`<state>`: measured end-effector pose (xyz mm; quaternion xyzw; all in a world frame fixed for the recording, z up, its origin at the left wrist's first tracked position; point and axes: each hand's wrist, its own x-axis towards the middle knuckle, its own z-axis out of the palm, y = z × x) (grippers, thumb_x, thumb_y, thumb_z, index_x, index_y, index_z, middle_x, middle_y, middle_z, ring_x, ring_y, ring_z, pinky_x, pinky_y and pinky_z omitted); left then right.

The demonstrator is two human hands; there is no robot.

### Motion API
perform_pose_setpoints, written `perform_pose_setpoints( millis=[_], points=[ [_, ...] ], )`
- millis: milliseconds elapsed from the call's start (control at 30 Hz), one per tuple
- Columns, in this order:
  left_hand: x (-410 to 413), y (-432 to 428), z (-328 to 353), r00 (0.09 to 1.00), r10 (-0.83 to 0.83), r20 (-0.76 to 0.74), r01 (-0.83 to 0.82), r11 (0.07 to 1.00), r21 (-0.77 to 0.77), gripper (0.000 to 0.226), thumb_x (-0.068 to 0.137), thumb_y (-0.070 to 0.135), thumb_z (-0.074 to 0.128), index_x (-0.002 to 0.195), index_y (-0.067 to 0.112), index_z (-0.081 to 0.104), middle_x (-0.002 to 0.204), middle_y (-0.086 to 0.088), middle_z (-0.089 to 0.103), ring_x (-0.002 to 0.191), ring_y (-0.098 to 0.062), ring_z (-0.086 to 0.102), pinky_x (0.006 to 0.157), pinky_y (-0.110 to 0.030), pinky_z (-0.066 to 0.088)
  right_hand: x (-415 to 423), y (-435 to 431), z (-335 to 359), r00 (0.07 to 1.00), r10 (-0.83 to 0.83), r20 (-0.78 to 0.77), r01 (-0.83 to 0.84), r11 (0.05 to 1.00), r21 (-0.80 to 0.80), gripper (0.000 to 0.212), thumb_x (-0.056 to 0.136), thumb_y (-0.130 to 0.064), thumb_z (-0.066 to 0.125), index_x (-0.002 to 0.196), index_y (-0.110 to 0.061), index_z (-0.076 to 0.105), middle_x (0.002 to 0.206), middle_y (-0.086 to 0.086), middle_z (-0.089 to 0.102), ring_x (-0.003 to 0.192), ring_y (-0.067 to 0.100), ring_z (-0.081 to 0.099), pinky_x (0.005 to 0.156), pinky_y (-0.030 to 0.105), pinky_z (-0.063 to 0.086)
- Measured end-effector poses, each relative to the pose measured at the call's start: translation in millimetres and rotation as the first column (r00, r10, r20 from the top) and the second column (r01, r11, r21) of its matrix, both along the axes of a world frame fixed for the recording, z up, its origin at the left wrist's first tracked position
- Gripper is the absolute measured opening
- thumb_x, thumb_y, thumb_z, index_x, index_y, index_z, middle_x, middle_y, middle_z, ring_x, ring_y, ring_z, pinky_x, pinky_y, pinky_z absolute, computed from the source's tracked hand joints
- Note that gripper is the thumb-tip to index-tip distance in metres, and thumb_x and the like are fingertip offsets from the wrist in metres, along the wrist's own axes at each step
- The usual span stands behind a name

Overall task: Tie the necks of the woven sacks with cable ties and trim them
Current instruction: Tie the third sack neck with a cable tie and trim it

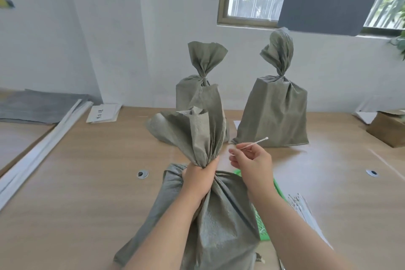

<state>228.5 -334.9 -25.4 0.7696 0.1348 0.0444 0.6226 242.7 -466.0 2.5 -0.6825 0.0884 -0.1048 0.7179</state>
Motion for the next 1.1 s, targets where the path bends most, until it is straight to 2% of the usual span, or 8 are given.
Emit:
perform_pose_setpoints(
  millis=[100, 267, 400, 533, 633, 733, 867, 1100],
  points=[
    [-2.7, 2.6, -2.2, 0.999, -0.008, 0.053, 0.01, 0.999, -0.04, 0.059, 0.069, 0.067, 0.057, 0.116, 0.035, 0.071, 0.121, 0.01, 0.069, 0.127, -0.019, 0.056, 0.113, -0.044, 0.038, -4.0, 14.5, -3.0, 0.999, -0.022, -0.029, 0.022, 1.0, 0.021, 0.008, 0.086, 0.0, 0.07, 0.08, -0.005, 0.072, 0.07, 0.01, 0.073, 0.07, 0.021, 0.071, 0.072, 0.033, 0.062],
    [-7.4, 6.1, 0.0, 0.989, -0.019, 0.148, 0.026, 0.998, -0.049, 0.022, 0.074, 0.059, 0.063, 0.094, 0.052, 0.066, 0.114, 0.014, 0.07, 0.115, -0.009, 0.062, 0.105, -0.038, 0.049, -9.5, 28.2, -1.0, 0.992, 0.091, -0.083, -0.088, 0.995, 0.044, 0.006, 0.084, 0.001, 0.069, 0.08, 0.002, 0.074, 0.076, 0.018, 0.074, 0.068, 0.021, 0.068, 0.07, 0.034, 0.059],
    [-14.2, 6.4, 6.6, 0.985, -0.055, 0.161, 0.052, 0.998, 0.024, 0.022, 0.078, 0.058, 0.062, 0.097, 0.052, 0.071, 0.112, 0.017, 0.071, 0.113, -0.007, 0.063, 0.103, -0.039, 0.05, -15.6, 23.8, 2.3, 0.963, 0.239, -0.128, -0.23, 0.97, 0.079, 0.013, 0.085, 0.001, 0.065, 0.078, -0.003, 0.075, 0.069, 0.011, 0.072, 0.064, 0.017, 0.067, 0.063, 0.027, 0.057],
    [-15.7, 5.9, 15.1, 0.995, -0.036, 0.097, 0.004, 0.95, 0.311, 0.039, 0.076, 0.067, 0.056, 0.104, 0.043, 0.07, 0.112, 0.008, 0.07, 0.117, -0.018, 0.06, 0.105, -0.045, 0.046, -14.1, 15.0, 3.4, 0.938, 0.312, -0.152, -0.305, 0.95, 0.067, 0.021, 0.085, 0.005, 0.057, 0.075, -0.003, 0.074, 0.066, 0.01, 0.069, 0.059, 0.014, 0.064, 0.056, 0.021, 0.056],
    [-17.2, 6.4, 26.5, 0.999, -0.045, -0.021, 0.048, 0.752, 0.657, 0.03, 0.094, 0.054, 0.05, 0.113, 0.037, 0.066, 0.12, 0.001, 0.066, 0.125, -0.027, 0.048, 0.103, -0.034, 0.026, -11.8, 10.8, 0.4, 0.908, 0.38, -0.178, -0.373, 0.925, 0.073, 0.019, 0.085, 0.008, 0.054, 0.084, 0.01, 0.073, 0.07, 0.015, 0.068, 0.058, 0.014, 0.064, 0.055, 0.02, 0.055],
    [-23.3, 9.7, 39.4, 0.989, -0.124, -0.084, 0.144, 0.628, 0.765, 0.035, 0.088, 0.061, 0.033, 0.091, 0.04, 0.061, 0.098, 0.011, 0.064, 0.117, -0.022, 0.052, 0.089, -0.029, 0.021, -10.4, 5.1, -1.6, 0.865, 0.464, -0.192, -0.445, 0.885, 0.135, 0.013, 0.086, 0.009, 0.058, 0.089, 0.014, 0.07, 0.072, 0.015, 0.068, 0.059, 0.015, 0.064, 0.056, 0.021, 0.057],
    [-30.7, 14.3, 51.4, 0.968, -0.224, -0.113, 0.243, 0.724, 0.646, 0.022, 0.09, 0.048, 0.055, 0.097, 0.031, 0.068, 0.106, 0.005, 0.071, 0.109, -0.018, 0.062, 0.092, -0.035, 0.049, -12.0, 1.5, -0.3, 0.824, 0.531, -0.196, -0.513, 0.847, 0.137, 0.008, 0.087, 0.0, 0.063, 0.088, -0.001, 0.071, 0.075, 0.014, 0.069, 0.061, 0.016, 0.065, 0.063, 0.029, 0.061],
    [-28.3, 23.7, 52.0, 0.938, -0.338, -0.079, 0.315, 0.735, 0.6, 0.004, 0.092, 0.036, 0.062, 0.091, 0.035, 0.065, 0.095, 0.014, 0.068, 0.092, 0.003, 0.063, 0.078, -0.019, 0.05, -20.9, 1.2, 8.6, 0.799, 0.572, -0.183, -0.561, 0.82, 0.113, 0.01, 0.089, -0.002, 0.065, 0.097, -0.008, 0.068, 0.079, 0.007, 0.07, 0.064, 0.01, 0.065, 0.064, 0.026, 0.059]
  ],
)
